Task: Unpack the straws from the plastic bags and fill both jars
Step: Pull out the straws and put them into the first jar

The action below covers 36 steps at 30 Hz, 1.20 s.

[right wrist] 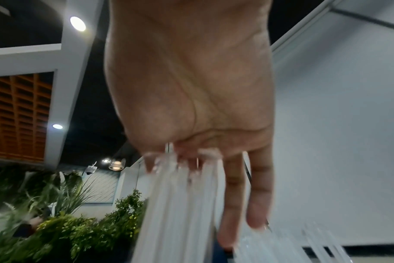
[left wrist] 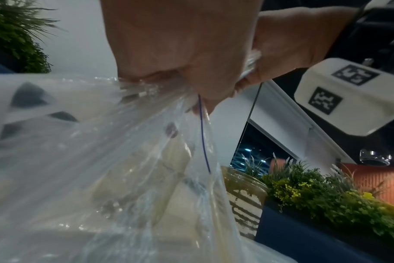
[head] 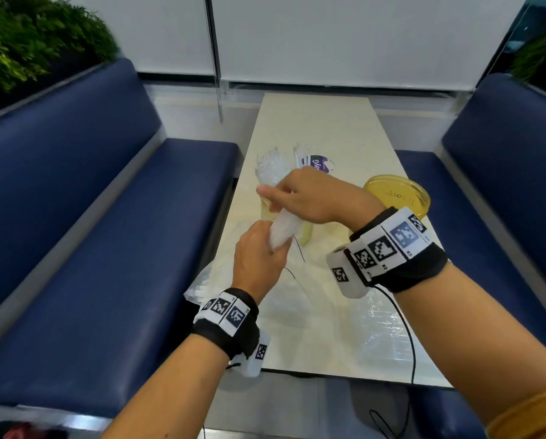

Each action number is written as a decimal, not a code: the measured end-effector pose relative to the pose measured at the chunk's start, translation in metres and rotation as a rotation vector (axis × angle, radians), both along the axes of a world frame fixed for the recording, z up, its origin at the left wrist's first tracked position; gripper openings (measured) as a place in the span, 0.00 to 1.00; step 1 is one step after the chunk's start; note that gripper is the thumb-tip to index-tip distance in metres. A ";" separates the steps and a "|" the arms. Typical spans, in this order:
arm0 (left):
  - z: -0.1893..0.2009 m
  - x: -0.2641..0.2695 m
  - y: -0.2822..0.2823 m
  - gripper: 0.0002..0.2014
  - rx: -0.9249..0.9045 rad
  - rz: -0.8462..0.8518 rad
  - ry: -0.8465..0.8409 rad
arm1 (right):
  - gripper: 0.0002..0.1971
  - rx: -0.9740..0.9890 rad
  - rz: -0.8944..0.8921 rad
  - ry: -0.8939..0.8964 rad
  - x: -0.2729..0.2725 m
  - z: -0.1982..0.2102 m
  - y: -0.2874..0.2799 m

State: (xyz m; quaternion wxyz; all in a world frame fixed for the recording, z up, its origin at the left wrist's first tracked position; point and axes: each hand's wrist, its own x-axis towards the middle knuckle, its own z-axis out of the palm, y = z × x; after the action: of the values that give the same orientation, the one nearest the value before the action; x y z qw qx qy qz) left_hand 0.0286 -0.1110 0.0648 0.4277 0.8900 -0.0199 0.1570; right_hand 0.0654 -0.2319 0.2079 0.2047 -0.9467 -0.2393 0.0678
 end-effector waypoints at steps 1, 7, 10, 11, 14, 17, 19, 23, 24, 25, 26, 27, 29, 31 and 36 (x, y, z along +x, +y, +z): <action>0.002 0.002 -0.001 0.14 -0.021 0.007 0.002 | 0.30 0.158 -0.020 -0.017 -0.001 -0.002 0.002; 0.009 0.006 0.000 0.13 -0.185 0.008 0.043 | 0.15 0.641 -0.095 -0.195 -0.008 -0.041 0.029; 0.010 0.007 0.002 0.13 -0.228 0.038 0.043 | 0.19 0.961 -0.209 -0.119 -0.006 -0.046 0.028; 0.013 0.008 0.002 0.12 -0.232 0.045 0.041 | 0.25 0.983 -0.235 -0.054 -0.006 -0.051 0.027; 0.025 0.011 0.003 0.05 -0.269 0.019 0.006 | 0.21 0.823 -0.213 0.095 -0.008 -0.074 0.032; 0.027 0.011 0.005 0.04 -0.328 0.006 0.021 | 0.17 0.781 -0.220 0.036 -0.010 -0.081 0.039; 0.024 0.008 0.005 0.07 -0.367 -0.007 0.063 | 0.21 0.843 -0.248 0.044 -0.008 -0.069 0.044; 0.016 0.006 0.004 0.16 -0.395 -0.004 0.099 | 0.17 1.034 -0.208 0.033 0.001 -0.018 0.046; 0.015 0.006 0.004 0.16 -0.364 0.004 0.083 | 0.15 1.075 -0.189 0.019 0.005 -0.002 0.044; 0.014 0.006 0.005 0.15 -0.343 0.009 0.074 | 0.14 1.112 -0.184 0.007 0.010 0.013 0.042; 0.013 0.007 0.006 0.14 -0.346 0.015 0.071 | 0.14 1.150 -0.187 -0.011 0.017 0.029 0.038; 0.013 0.007 0.008 0.11 -0.356 0.018 0.077 | 0.13 1.187 -0.193 -0.037 0.024 0.043 0.033; 0.012 0.006 0.012 0.07 -0.341 0.022 0.087 | 0.13 1.252 -0.196 -0.112 0.039 0.067 0.020; 0.011 0.005 0.016 0.07 -0.313 0.030 0.084 | 0.13 1.295 -0.188 -0.198 0.059 0.076 0.006; 0.014 0.005 0.024 0.07 -0.326 0.037 0.065 | 0.12 1.150 -0.278 -0.271 0.106 0.038 -0.002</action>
State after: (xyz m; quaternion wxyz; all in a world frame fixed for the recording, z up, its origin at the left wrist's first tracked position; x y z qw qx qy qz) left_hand 0.0339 -0.0869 0.0786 0.5638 0.8137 0.0358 0.1372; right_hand 0.1715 -0.2340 0.2462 0.6581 -0.7068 -0.1357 -0.2212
